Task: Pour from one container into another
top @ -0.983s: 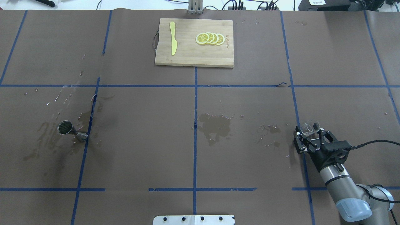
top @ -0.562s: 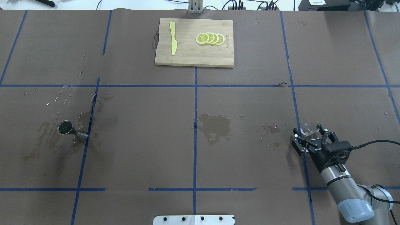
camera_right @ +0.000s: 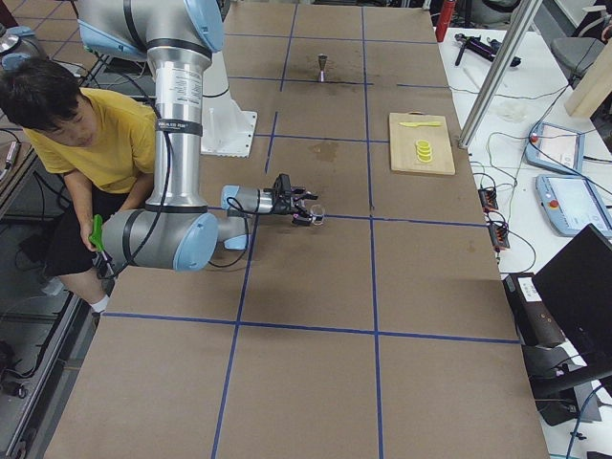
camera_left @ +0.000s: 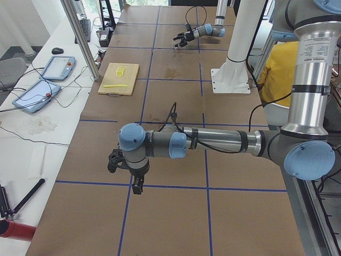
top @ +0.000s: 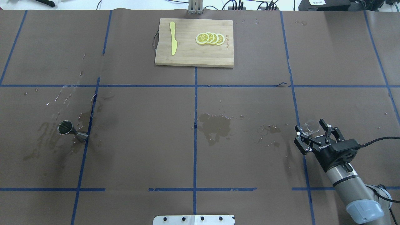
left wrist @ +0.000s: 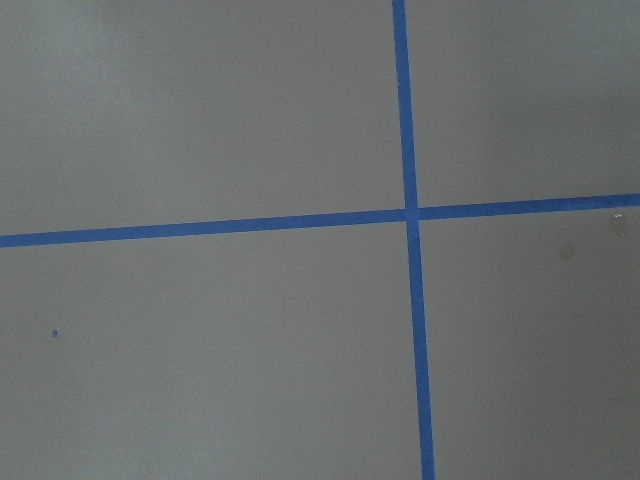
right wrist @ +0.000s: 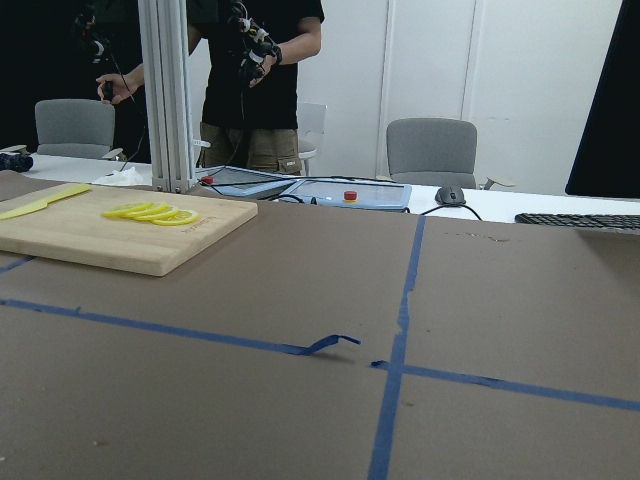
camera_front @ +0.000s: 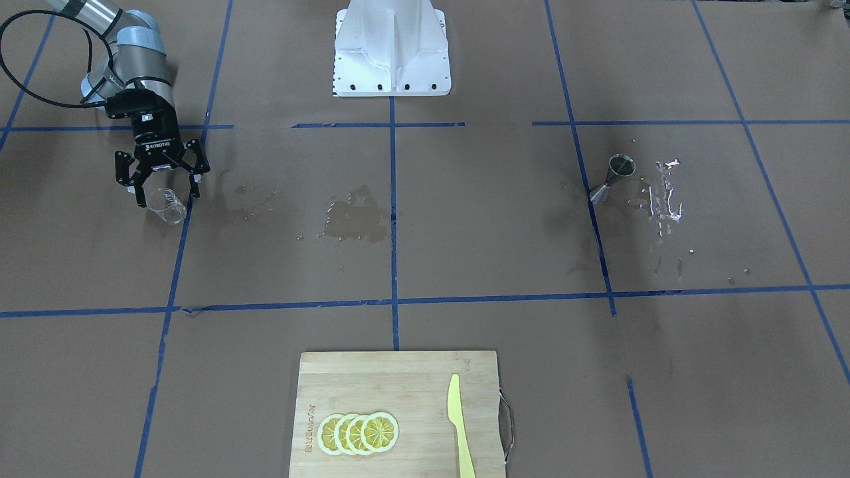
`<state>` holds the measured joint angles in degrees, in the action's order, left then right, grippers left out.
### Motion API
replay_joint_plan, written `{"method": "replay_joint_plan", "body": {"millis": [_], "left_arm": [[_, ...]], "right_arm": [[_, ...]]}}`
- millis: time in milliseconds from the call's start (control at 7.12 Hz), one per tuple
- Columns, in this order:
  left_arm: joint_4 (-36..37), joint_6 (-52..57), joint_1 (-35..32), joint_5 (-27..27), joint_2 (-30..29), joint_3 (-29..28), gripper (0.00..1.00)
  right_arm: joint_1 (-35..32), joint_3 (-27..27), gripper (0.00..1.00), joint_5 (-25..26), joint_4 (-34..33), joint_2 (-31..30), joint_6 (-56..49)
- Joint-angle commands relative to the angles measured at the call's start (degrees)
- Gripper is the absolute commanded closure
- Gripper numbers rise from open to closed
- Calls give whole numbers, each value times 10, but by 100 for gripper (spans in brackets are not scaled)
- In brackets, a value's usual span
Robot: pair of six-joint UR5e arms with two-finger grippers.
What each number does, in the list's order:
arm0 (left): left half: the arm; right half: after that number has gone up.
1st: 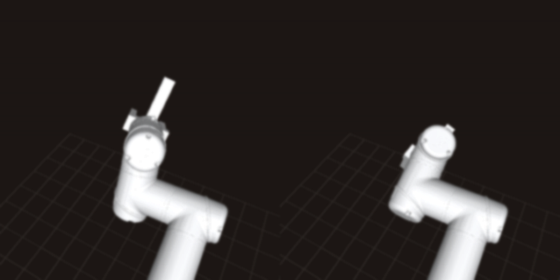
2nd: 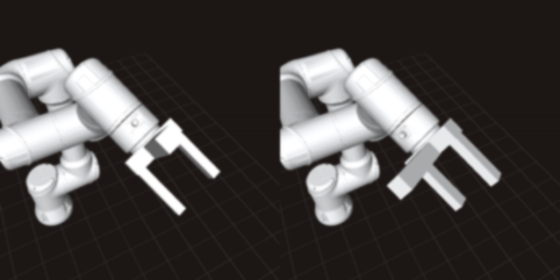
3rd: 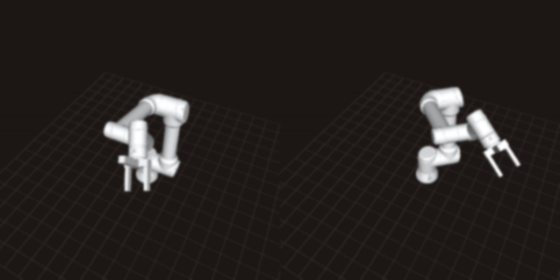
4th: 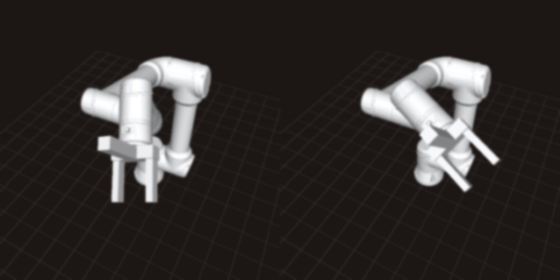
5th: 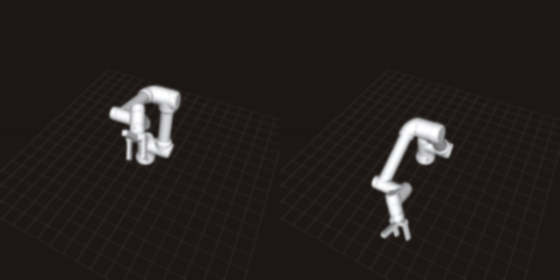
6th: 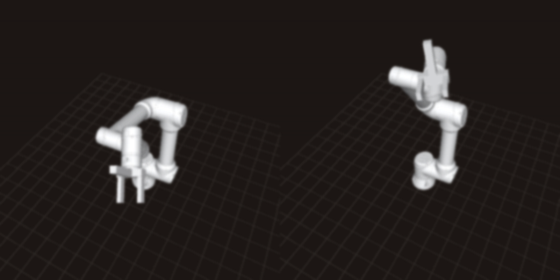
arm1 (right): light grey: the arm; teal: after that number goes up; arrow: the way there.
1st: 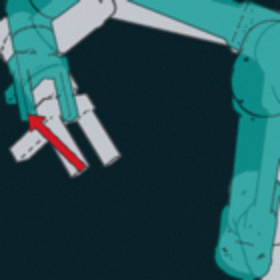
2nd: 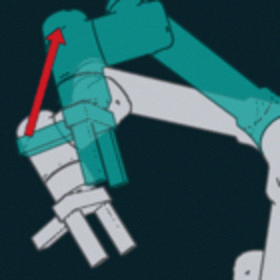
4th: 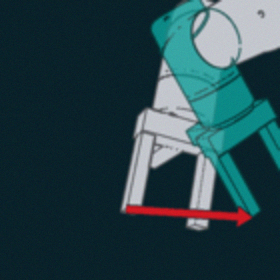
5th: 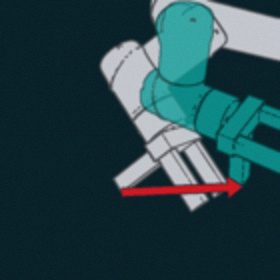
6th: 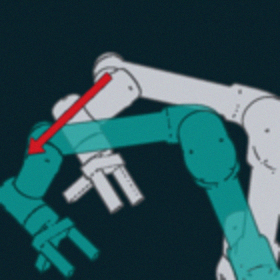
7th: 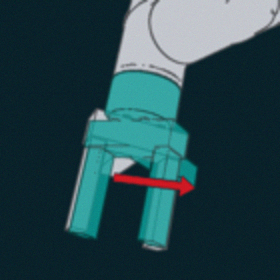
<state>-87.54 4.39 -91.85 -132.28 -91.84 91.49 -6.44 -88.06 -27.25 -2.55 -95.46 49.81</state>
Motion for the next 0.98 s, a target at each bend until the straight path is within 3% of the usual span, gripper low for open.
{"method": "replay_joint_plan", "body": {"millis": [0, 140, 421, 562, 842], "left_arm": [[0, 0, 0, 0, 0, 0, 0], [0, 0, 0, 0, -1, 0, 0], [0, 0, 0, -1, -1, 0, 0], [0, 0, 0, -1, -1, 0, 0], [0, 0, 0, 0, -1, 0, 0]], "right_arm": [[-22, -52, 0, -36, 5, -16, -22], [-68, -53, 0, -102, 4, -20, -22], [-174, -66, 0, -236, -63, -20, -22], [-237, -69, 0, -328, -106, -18, -22], [-400, -76, 0, -574, -237, -4, -25]]}}
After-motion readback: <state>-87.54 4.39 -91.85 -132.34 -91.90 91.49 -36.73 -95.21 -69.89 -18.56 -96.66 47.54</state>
